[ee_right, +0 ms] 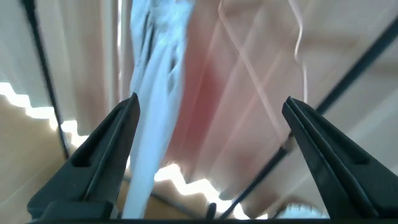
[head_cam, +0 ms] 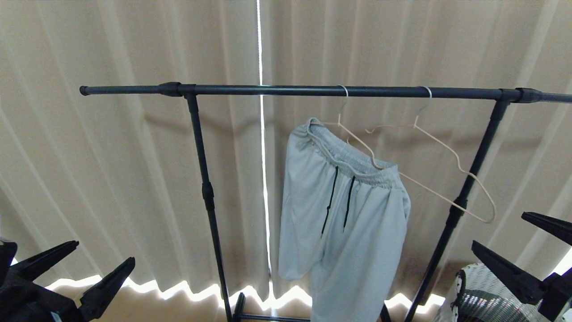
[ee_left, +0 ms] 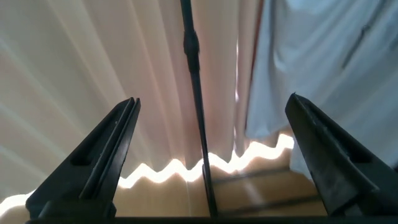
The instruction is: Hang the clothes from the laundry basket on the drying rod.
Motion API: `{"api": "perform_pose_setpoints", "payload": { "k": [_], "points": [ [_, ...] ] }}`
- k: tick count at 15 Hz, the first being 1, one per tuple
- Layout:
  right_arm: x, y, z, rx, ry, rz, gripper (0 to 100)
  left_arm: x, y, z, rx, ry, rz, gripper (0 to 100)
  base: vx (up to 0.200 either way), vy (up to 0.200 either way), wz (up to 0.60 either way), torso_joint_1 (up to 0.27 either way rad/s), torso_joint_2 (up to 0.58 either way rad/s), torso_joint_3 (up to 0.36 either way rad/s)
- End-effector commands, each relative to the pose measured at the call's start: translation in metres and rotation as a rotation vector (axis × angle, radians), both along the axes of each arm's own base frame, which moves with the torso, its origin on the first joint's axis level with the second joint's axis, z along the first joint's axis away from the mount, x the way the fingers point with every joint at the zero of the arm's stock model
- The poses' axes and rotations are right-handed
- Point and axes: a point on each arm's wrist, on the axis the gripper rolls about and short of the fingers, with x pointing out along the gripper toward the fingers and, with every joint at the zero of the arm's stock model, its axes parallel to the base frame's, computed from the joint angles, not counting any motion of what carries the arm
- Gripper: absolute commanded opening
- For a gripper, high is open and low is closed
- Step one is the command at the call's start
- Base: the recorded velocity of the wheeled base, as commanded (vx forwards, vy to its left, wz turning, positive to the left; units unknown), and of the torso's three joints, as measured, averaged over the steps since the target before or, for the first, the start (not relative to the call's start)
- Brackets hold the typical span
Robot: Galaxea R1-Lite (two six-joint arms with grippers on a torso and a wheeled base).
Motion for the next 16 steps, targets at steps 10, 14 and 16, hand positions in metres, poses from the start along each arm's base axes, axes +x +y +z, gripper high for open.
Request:
{"api": "perform_pose_setpoints", "payload": {
  "k": [10,14,16],
  "points": [
    [0.014,0.006,-0.030,-0.053,0.166,0.004,100,-0.001,0.000,-0.004,0.003,0.017,-0.002,100,-0.140,0.000,0.00,0.003,0.00,0.002],
    [0.014,0.005,-0.030,-0.059,0.159,-0.008,100,-0.001,-0.002,-0.006,0.001,0.030,-0.045,100,0.000,0.000,0.00,0.000,0.00,0.000],
    [0.015,0.001,-0.030,-0.059,0.161,-0.038,100,-0.004,-0.003,-0.009,0.004,0.037,-0.068,100,0.000,0.000,0.00,0.000,0.00,0.000]
  ]
}}
